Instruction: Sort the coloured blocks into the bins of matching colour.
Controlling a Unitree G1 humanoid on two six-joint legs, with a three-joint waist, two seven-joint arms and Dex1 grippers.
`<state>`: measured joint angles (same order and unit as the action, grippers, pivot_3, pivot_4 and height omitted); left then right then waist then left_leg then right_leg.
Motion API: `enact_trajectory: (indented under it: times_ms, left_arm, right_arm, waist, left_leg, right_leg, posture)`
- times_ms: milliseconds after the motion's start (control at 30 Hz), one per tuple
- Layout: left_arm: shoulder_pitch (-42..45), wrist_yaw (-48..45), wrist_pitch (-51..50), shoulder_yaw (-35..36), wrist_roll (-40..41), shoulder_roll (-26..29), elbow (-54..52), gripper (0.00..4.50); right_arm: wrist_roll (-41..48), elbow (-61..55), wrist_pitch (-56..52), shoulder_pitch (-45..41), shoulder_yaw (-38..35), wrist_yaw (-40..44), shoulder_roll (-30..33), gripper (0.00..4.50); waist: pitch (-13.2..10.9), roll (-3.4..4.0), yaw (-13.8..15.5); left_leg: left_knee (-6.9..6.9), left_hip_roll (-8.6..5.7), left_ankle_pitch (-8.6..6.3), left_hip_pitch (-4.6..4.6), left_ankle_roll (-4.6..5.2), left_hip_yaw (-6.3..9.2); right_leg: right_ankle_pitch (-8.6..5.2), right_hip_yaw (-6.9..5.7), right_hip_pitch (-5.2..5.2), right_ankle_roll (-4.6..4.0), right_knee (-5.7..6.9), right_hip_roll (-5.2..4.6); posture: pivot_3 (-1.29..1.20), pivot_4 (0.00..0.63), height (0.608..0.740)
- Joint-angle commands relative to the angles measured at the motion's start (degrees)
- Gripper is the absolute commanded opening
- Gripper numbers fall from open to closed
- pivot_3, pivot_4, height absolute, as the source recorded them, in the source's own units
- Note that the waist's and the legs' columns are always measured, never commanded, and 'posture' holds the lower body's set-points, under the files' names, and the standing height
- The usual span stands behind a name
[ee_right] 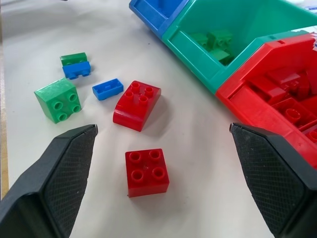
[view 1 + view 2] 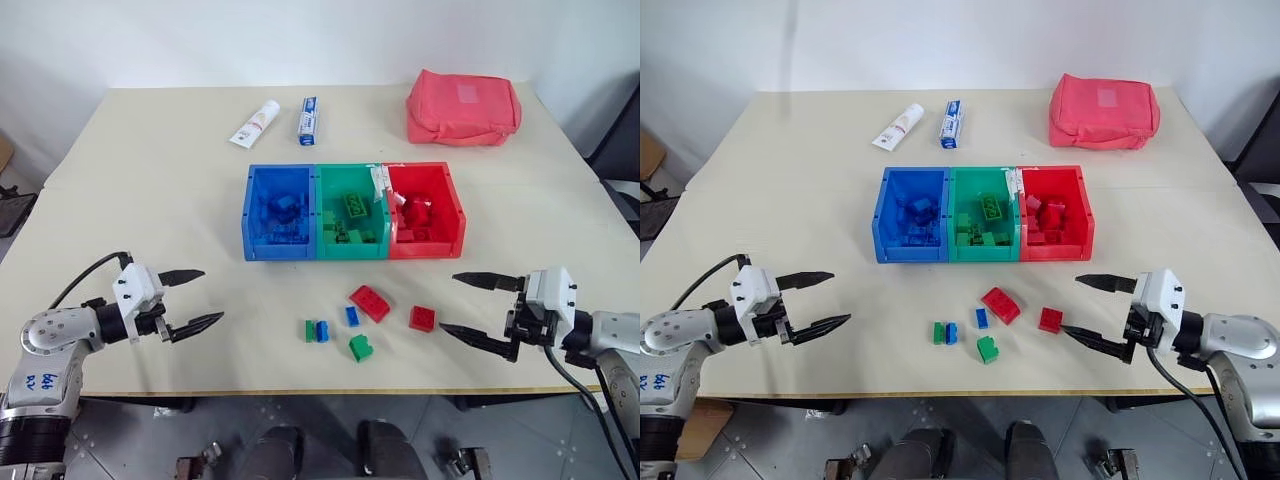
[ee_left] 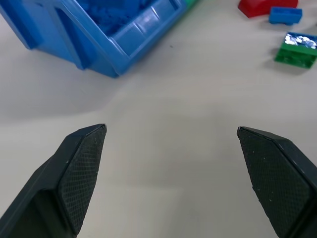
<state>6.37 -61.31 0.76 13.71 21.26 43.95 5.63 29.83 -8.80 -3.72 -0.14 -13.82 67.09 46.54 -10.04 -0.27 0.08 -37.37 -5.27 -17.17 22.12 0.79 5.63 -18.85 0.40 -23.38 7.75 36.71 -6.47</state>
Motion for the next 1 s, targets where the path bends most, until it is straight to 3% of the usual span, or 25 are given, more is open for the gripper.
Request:
enact_trajectory:
  times_ms: [33, 333, 467, 767, 933, 1000]
  left_arm:
    - [-0.33, -1.12, -0.23, 0.84, 0.89, 1.12, -0.85, 4.49]
    - [-2.75, -1.67, -5.25, -5.00, 4.02, -3.31, -13.59, 4.49]
    - [-2.37, -1.45, -2.83, -11.66, 0.90, -6.51, -18.18, 4.49]
    - [-4.36, -0.14, -2.34, -8.10, 2.02, -5.09, -17.30, 4.49]
    - [-7.20, -0.62, -6.14, -5.49, 5.66, -3.20, -21.26, 4.49]
    - [-8.67, -0.47, -5.15, -5.54, 4.90, -2.98, -23.30, 4.49]
  right_arm:
    - [-0.73, -0.33, 1.98, -0.63, -1.82, -0.94, -0.28, 4.50]
    - [-3.89, 4.14, 6.50, 5.81, -10.58, -2.91, 1.89, 4.50]
    - [-6.28, 10.93, 8.79, 9.09, -12.98, 1.06, 5.78, 4.50]
    - [-7.56, 5.35, -5.39, -2.39, 1.56, 2.04, 8.49, 4.50]
    - [-13.43, 5.82, -9.75, -9.71, 12.36, 1.09, 6.80, 4.50]
    - [-17.51, 9.00, -6.92, -12.63, 15.98, -0.46, 5.06, 4.50]
  waist:
    - [0.00, 0.00, -0.01]
    - [0.00, 0.00, 0.56]
    - [0.02, 0.04, 1.13]
    - [0.05, 0.08, -0.20]
    - [0.05, 0.08, 0.10]
    - [0.05, 0.08, 0.41]
  left_leg:
    - [0.01, 0.00, 0.00, 0.00, 0.00, 0.00]
    - [-0.03, -0.05, -0.01, 0.01, 0.03, 0.02]
    - [-0.04, -0.03, -0.01, -0.02, 0.03, -0.02]
    - [0.03, 0.11, 0.01, -0.10, -0.02, -0.13]
    - [-0.02, 0.06, 0.01, -0.04, -0.01, -0.03]
    - [0.01, 0.04, 0.01, 0.02, -0.01, 0.11]
  right_leg:
    - [0.00, 0.00, -0.01, 0.00, 0.01, 0.00]
    - [0.00, 0.06, 0.05, 0.01, -0.03, -0.02]
    - [0.00, 0.05, 0.08, 0.01, -0.05, 0.00]
    - [-0.01, 0.04, 0.04, -0.03, 0.02, 0.11]
    - [-0.01, 0.07, 0.04, -0.03, -0.07, 0.03]
    - [-0.01, 0.11, 0.05, -0.03, -0.13, -0.01]
  posture:
    - [0.00, 0.150, 0.740]
    - [0.00, 0.150, 0.740]
    - [0.00, 0.150, 0.740]
    - [0.00, 0.150, 0.740]
    - [0.00, 0.150, 0.740]
    - [0.00, 0.150, 0.740]
